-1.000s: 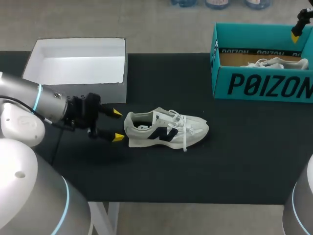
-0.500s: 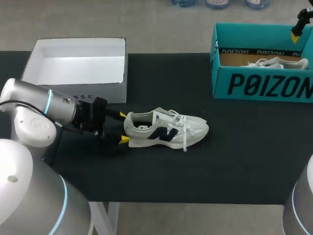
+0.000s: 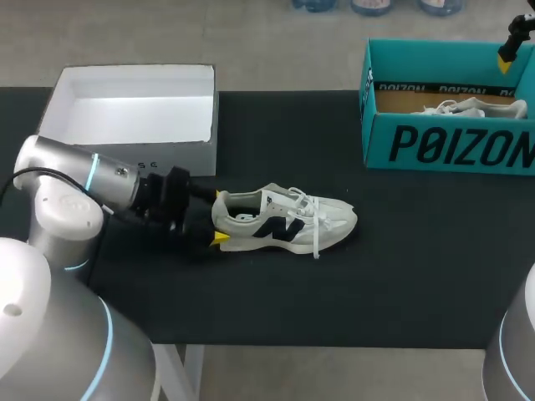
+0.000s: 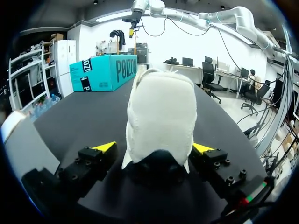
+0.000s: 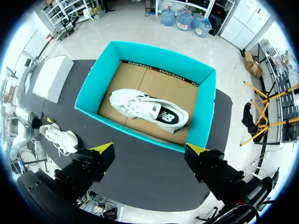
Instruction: Take the shoe out of the shoebox, open the shoe tongue, remove and reinsert the insole, then place the shoe into the shoebox
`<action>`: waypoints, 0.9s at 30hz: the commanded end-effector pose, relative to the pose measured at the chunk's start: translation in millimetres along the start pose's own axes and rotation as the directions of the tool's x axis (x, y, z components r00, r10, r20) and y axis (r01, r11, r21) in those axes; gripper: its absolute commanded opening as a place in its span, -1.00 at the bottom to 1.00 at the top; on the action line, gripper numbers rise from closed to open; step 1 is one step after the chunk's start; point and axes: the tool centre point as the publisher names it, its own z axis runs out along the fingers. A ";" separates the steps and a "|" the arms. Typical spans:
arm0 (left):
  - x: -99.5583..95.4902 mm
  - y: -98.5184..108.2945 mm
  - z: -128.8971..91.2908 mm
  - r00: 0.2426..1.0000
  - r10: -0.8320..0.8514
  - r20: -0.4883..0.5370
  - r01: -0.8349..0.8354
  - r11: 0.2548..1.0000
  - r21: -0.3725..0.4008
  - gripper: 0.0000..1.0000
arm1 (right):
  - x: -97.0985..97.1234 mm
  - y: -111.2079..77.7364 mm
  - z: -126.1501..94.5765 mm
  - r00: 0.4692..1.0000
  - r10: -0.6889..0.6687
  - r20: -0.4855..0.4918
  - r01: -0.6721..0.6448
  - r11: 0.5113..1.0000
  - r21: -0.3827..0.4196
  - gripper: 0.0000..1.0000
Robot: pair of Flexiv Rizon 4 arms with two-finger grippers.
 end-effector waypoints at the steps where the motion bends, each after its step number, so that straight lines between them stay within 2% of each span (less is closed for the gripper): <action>1: -6.1 4.4 5.2 1.000 -0.005 -0.019 0.005 1.000 0.001 1.00 | -0.2 -0.7 0.4 1.000 -0.001 -0.001 0.001 1.000 -0.002 1.00; 16: -7.1 6.8 20.7 0.999 0.005 -0.036 -0.004 1.000 0.014 1.00 | -0.2 -0.7 0.4 1.000 -0.001 -0.001 0.001 1.000 -0.002 1.00; 17: -7.9 7.0 20.8 0.999 0.005 -0.036 -0.005 1.000 0.015 0.67 | -0.2 -0.7 0.4 1.000 -0.001 -0.001 0.001 1.000 -0.002 1.00; 18: -8.8 7.2 20.9 0.999 0.006 -0.034 -0.006 1.000 0.014 -0.05 | -0.2 -0.7 0.4 1.000 -0.001 -0.001 0.001 1.000 -0.002 1.00; 19: -9.7 7.6 20.9 0.999 0.012 -0.039 -0.012 1.000 0.004 -0.61 | -0.2 -0.7 0.4 1.000 -0.001 -0.001 0.001 1.000 -0.002 1.00; 20: -10.3 7.9 21.1 0.999 0.016 -0.037 -0.016 1.000 0.001 -1.00 | -0.2 -0.7 0.4 1.000 -0.001 -0.001 0.001 1.000 -0.002 1.00; 27: -16.5 4.2 17.3 0.998 0.050 -0.034 -0.051 0.998 -0.021 -1.00 | -0.2 -0.7 0.4 1.000 -0.001 -0.001 0.001 1.000 -0.002 1.00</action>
